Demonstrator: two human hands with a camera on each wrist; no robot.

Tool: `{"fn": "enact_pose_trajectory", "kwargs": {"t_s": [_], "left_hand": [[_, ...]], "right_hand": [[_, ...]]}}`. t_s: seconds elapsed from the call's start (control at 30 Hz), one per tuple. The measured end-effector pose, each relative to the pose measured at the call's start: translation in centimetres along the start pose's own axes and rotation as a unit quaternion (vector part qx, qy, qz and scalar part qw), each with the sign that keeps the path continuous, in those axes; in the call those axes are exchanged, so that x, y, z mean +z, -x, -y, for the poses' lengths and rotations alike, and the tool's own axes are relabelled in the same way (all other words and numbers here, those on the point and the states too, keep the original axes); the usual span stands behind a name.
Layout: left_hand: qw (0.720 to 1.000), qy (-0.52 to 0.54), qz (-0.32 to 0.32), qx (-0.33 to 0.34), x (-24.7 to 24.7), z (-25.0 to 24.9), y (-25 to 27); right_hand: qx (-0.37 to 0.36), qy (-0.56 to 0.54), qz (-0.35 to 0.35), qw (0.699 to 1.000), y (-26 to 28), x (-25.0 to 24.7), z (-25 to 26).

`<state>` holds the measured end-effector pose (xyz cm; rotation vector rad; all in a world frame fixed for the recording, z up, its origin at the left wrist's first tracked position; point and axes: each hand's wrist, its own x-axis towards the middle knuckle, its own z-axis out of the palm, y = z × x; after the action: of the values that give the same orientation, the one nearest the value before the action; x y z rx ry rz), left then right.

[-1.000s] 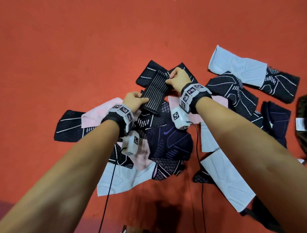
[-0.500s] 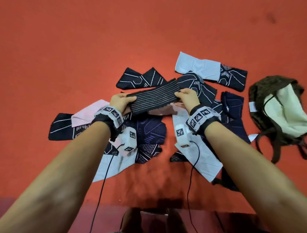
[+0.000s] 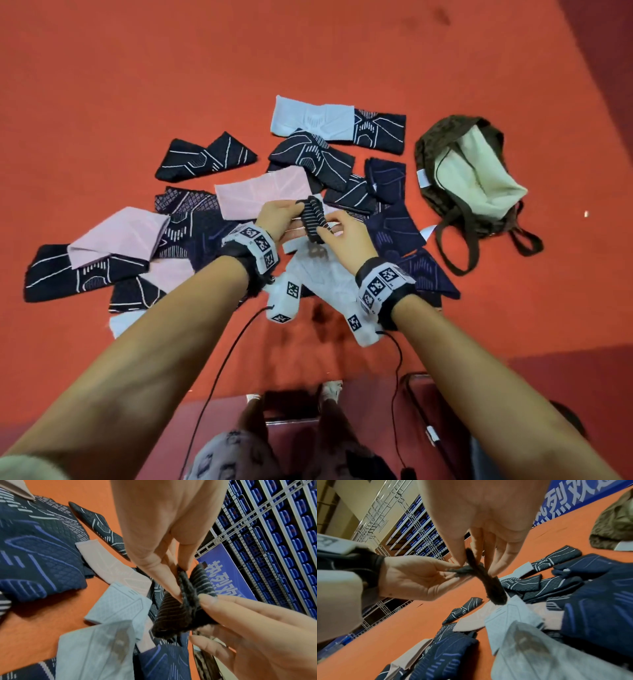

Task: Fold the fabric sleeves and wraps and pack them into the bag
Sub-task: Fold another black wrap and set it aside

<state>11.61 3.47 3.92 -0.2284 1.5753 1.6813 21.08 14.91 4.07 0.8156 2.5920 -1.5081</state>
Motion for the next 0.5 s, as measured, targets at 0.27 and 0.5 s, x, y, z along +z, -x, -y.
{"fn": "enact_pose_trajectory", "kwargs": {"t_s": [0.27, 0.5], "left_hand": [[0.998, -0.058, 0.037, -0.007, 6.0, 3.2, 2.0], [0.997, -0.072, -0.013, -0.029, 10.2, 6.4, 3.1]], "right_hand": [[-0.068, 0.050, 0.085, 0.993, 2.9, -5.2, -5.3], [-0.057, 0.021, 0.151, 0.987, 4.5, -9.3, -9.7]]}}
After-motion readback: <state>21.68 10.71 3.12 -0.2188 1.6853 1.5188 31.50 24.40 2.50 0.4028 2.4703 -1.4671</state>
